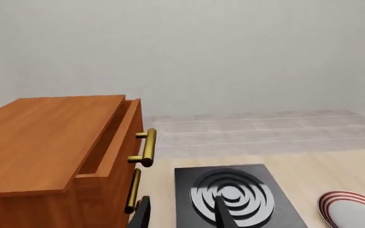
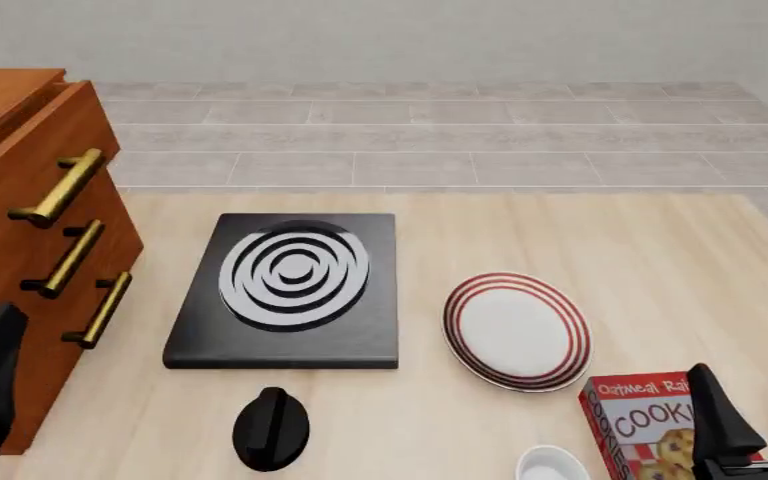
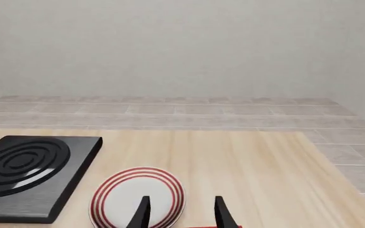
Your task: Pick the akita bowl in the top layer of the wooden cabinet and place it on the plate.
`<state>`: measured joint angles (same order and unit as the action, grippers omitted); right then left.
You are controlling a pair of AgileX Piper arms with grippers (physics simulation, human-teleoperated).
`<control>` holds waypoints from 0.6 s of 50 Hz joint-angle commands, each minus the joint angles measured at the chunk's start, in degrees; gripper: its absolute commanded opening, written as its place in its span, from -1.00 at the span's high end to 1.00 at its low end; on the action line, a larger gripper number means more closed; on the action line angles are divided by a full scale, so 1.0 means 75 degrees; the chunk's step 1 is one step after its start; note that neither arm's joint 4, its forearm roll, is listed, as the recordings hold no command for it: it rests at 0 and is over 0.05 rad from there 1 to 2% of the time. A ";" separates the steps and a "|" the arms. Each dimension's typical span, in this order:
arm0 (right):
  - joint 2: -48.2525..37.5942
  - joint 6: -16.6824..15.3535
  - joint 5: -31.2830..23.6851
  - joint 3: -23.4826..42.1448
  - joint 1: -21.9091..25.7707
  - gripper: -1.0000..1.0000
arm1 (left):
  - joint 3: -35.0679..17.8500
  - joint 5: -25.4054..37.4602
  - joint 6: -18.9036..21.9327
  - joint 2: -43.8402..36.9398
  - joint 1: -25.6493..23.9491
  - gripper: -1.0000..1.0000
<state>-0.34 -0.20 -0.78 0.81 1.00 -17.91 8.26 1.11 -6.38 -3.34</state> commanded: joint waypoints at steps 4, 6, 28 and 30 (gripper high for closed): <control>-0.0022 0.0014 0.0028 -0.0008 0.0024 -1.00 | -0.1330 0.0361 0.0113 -0.1135 -0.0172 -1.00; -0.0026 0.0018 0.0031 -0.0009 0.0019 -1.00 | -0.1532 0.0453 0.0111 -0.1214 -0.0208 -1.00; -0.0004 -0.0069 0.0058 0.0010 -0.0052 -1.00 | -0.3849 0.1561 0.0646 -0.2570 -0.0150 -1.00; -0.0018 -0.0066 0.0069 0.0003 -0.0040 -1.00 | -0.4083 0.1672 0.0641 -0.2705 -0.0099 -1.00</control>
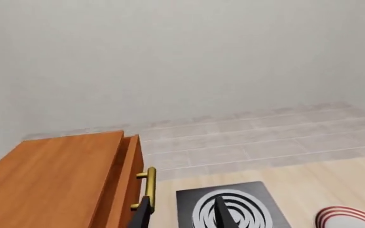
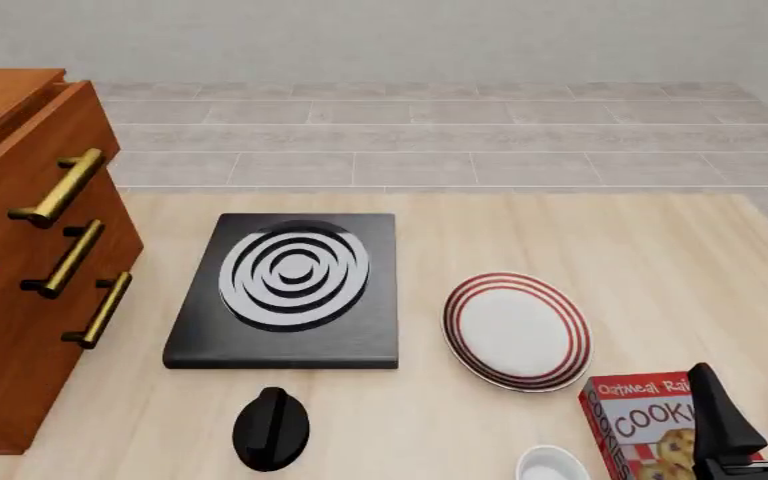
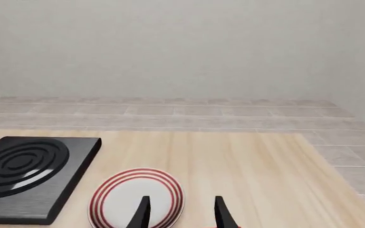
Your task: Pick the akita bowl in the top layer of the wooden cabinet and place it on the plate.
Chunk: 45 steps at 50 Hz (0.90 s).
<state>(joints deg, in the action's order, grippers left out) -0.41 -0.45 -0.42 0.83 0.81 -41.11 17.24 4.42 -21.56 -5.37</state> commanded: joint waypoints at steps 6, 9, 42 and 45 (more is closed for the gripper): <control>-0.0016 -0.0036 0.0025 -0.0008 -0.0002 -1.00 | -0.1373 0.0627 0.0306 -0.0946 0.0201 -1.00; -0.0017 -0.0051 0.0028 -0.0015 -0.0004 -1.00 | -0.1707 0.0757 0.0446 -0.1207 0.0219 -1.00; -0.0109 -0.0103 0.0131 -0.0068 0.0064 -1.00 | -0.4108 0.2851 0.0845 -0.3165 0.0658 -1.00; -0.0142 -0.0111 0.0164 -0.0075 0.0081 -1.00 | -0.4256 0.3101 0.0922 -0.3407 0.0970 -1.00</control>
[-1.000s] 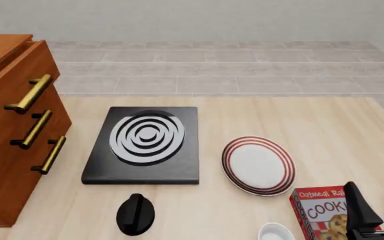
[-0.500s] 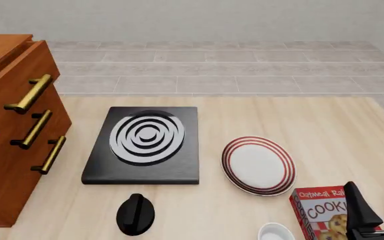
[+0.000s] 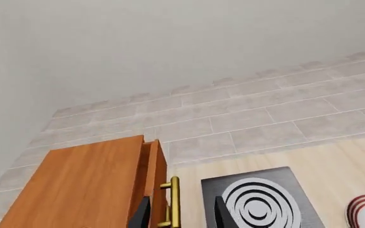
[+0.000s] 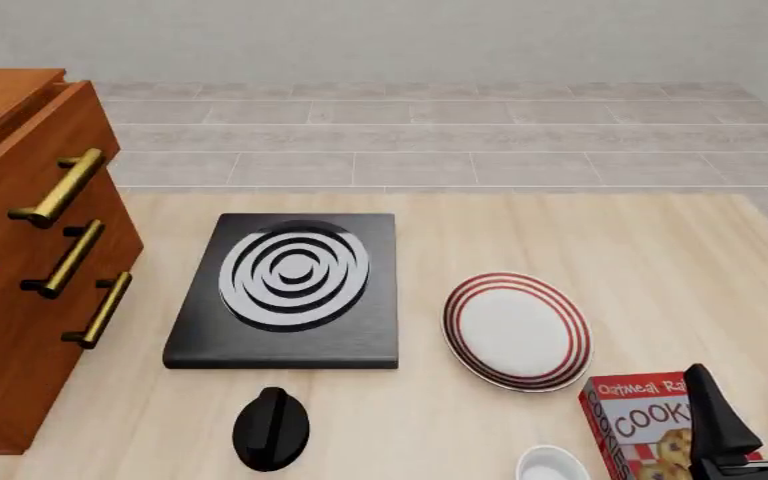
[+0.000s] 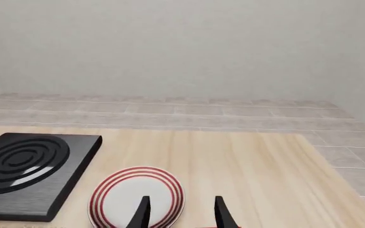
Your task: Pick the akita bowl in the top layer of the wooden cabinet and place it on the plate.
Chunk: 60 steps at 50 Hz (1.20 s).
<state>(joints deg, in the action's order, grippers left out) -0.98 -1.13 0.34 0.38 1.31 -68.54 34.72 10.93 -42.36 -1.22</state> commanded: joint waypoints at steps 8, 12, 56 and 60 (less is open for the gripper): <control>-0.0009 -0.0068 0.0032 -0.0013 -0.0010 -1.00 | -0.0615 0.1035 0.0391 -0.0801 0.0935 -1.00; 0.0043 -0.0106 0.0004 -0.0005 -0.0036 -1.00 | -0.0590 0.1092 0.0571 -0.0832 0.1034 -1.00; 0.0005 -0.0106 0.0043 -0.0012 -0.0035 -1.00 | 0.0989 0.0988 0.0002 -0.1102 0.1653 -1.00; 0.0010 -0.0103 0.0038 -0.0007 -0.0043 -1.00 | 0.1160 0.0943 -0.0110 -0.1144 0.1672 -1.00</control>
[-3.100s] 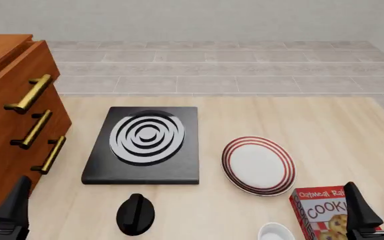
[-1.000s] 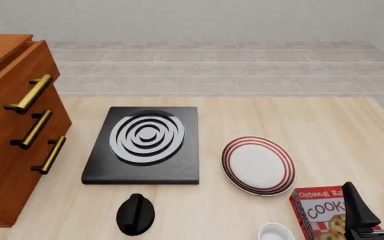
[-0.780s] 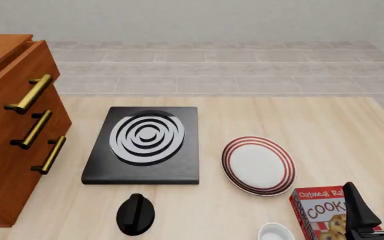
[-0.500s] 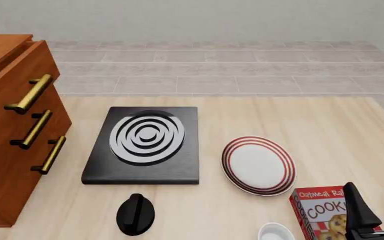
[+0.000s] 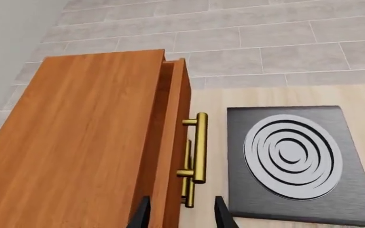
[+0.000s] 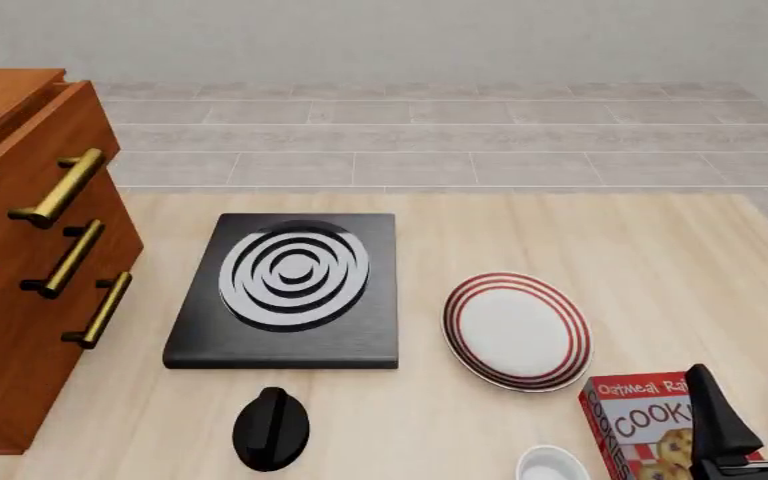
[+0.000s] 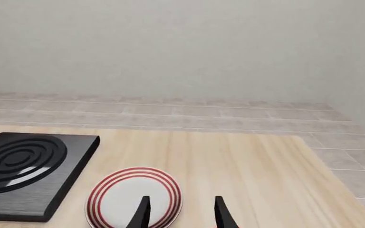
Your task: Pick the akita bowl in the top layer of the wooden cabinet and place it on the plate.
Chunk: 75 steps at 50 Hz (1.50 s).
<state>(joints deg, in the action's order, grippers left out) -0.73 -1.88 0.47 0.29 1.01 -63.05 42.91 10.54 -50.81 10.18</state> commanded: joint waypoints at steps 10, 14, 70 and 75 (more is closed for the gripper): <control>-0.0021 0.0002 0.0009 0.0010 -0.0004 -1.00 | 0.0660 -0.0309 0.0122 0.0006 0.0327 -1.00; -0.0024 -0.0008 0.0013 0.0010 -0.0008 -1.00 | 0.0688 -0.0326 0.0124 0.0009 0.0356 -1.00; 0.0052 -0.0012 -0.0044 0.0002 -0.0050 -1.00 | 0.2136 -0.0744 -0.0688 0.0045 -0.0046 -1.00; 0.0057 -0.0010 -0.0050 0.0006 -0.0044 -1.00 | 0.2141 -0.0711 -0.0856 0.0008 -0.0157 -1.00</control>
<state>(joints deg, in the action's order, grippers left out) -0.34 -1.95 0.14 0.30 0.69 -51.33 35.28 6.96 -48.61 11.69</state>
